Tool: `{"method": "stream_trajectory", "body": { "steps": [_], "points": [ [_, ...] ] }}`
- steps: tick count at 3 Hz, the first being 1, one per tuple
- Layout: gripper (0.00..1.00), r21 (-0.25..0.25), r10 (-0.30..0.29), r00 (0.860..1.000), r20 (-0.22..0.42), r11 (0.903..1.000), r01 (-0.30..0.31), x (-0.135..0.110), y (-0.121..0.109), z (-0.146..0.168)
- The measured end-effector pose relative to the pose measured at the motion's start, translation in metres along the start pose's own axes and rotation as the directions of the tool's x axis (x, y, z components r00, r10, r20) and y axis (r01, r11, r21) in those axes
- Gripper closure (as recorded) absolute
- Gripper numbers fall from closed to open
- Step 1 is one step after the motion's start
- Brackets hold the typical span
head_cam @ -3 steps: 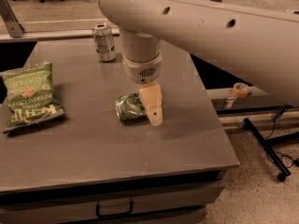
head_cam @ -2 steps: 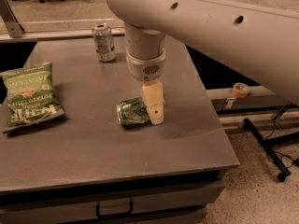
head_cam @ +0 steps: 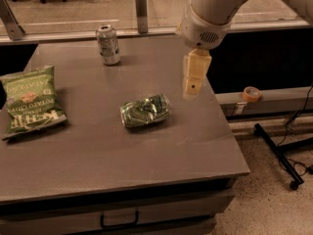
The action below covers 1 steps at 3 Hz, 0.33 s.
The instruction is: Knock green can over
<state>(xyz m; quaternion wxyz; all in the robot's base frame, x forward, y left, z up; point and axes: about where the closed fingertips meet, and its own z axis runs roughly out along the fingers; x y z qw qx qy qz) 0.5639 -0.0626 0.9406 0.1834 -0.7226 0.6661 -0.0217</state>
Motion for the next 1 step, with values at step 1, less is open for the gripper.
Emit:
{"method": "stream_trajectory", "body": {
  "steps": [1],
  "points": [
    [0.0, 0.019, 0.013, 1.0, 0.01, 0.9997, -0.013, 0.0026, -0.0047, -0.0081]
  ]
}}
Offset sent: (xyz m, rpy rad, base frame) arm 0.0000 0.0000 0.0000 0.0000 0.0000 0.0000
